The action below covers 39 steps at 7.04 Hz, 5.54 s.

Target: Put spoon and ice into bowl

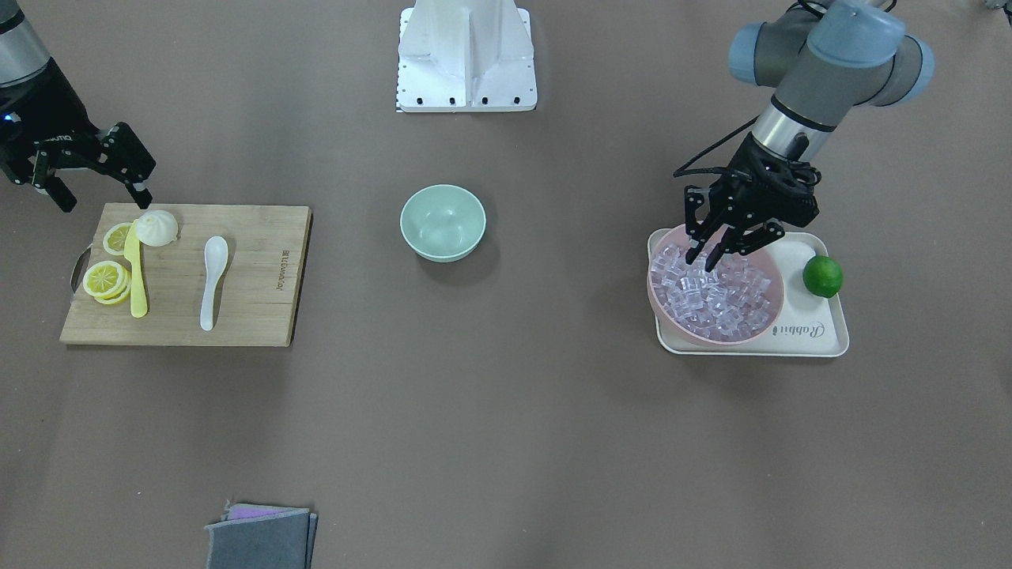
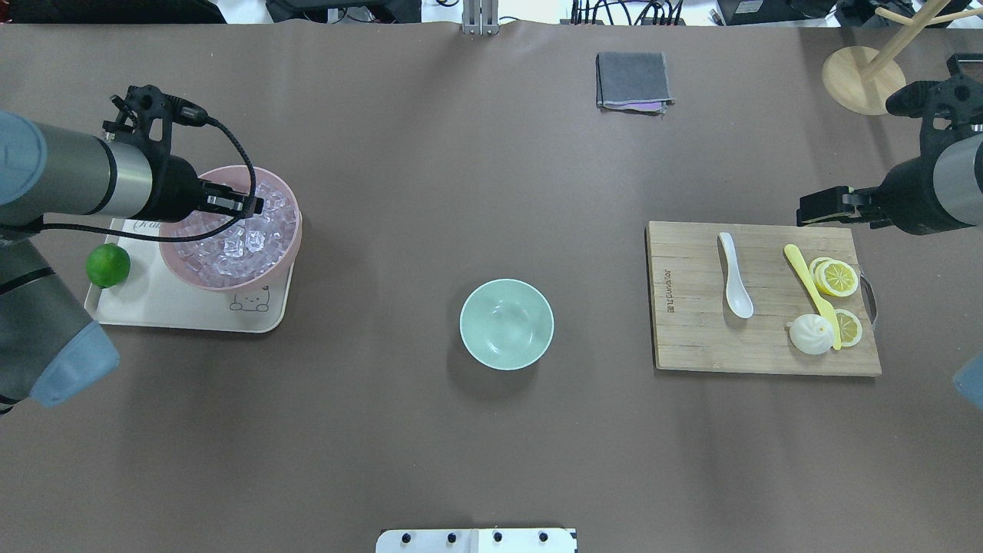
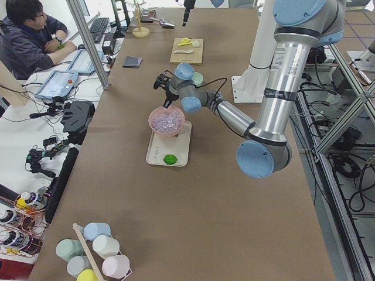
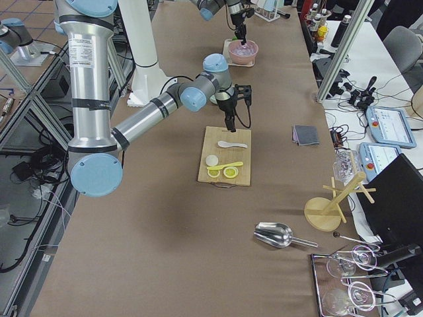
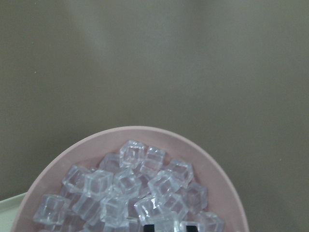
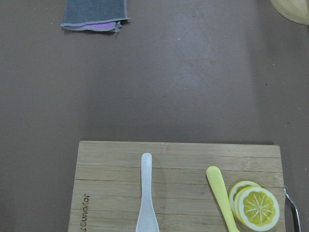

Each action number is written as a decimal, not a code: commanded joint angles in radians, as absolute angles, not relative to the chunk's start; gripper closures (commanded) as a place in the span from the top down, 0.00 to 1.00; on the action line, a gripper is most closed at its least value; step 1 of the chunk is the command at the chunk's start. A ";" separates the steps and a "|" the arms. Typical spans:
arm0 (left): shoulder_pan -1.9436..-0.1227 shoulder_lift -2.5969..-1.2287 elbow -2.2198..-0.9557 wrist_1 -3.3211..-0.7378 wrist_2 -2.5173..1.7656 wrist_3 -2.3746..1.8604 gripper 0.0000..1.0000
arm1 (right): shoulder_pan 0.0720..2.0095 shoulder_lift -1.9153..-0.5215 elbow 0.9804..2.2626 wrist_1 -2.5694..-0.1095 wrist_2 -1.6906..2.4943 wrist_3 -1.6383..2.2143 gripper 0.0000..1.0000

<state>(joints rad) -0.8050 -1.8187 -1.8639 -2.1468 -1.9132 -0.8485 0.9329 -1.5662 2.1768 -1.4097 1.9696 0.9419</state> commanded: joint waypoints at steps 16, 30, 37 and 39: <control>-0.380 -2.171 -1.810 -2.047 -1.495 -1.255 0.97 | 0.907 -1.555 2.168 -1.410 1.936 0.965 1.00; -1.456 -1.744 -1.859 -1.430 -2.146 0.215 0.99 | 0.660 -1.459 1.779 -1.054 1.626 1.101 0.92; -1.454 -1.744 -1.858 -1.428 -2.152 0.209 0.99 | 0.621 -1.483 1.779 -1.048 1.582 1.178 0.43; -1.454 -1.746 -1.858 -1.428 -2.152 0.209 0.99 | 0.621 -1.483 1.782 -1.048 1.582 1.178 0.06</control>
<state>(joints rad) -1.4542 -1.7450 -1.8577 -1.4281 -2.1522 0.2087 0.6221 -1.4833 1.7808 -1.0478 1.5819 1.1762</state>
